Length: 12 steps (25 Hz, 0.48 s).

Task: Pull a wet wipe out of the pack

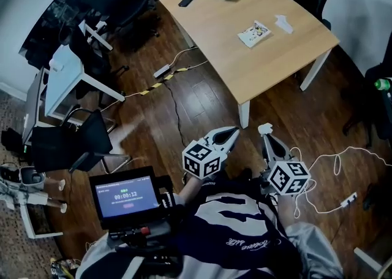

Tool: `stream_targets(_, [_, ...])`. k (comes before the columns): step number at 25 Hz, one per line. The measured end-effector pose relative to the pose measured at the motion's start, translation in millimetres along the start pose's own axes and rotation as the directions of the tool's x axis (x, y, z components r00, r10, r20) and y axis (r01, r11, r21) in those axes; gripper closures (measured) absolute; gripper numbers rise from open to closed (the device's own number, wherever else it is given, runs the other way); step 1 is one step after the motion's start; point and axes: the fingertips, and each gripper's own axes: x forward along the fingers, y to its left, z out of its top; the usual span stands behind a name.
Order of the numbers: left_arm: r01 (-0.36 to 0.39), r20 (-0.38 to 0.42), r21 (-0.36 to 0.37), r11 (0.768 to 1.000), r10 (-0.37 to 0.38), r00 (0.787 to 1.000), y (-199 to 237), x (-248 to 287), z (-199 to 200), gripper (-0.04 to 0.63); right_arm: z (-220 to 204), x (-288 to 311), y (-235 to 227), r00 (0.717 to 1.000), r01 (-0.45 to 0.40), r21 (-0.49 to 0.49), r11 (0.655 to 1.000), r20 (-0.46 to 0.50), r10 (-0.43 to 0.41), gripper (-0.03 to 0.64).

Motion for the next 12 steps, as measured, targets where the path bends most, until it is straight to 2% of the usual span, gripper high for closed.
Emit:
stream_targets(8, [-0.003,0.034,-0.006,1.0,0.003,0.999,22.2,-21.4,4.5,0.592,-10.5,18.3,28.7,1.0,-0.018,-0.032,0.999,-0.019,0.017,0.607])
stream_targets(12, [-0.016,0.044,-0.002,1.0,0.016,0.999,40.0,-51.6,3.7,0.592,-18.6,34.5,56.4,0.999,-0.026,-0.033,0.999,-0.021,0.025,0.607])
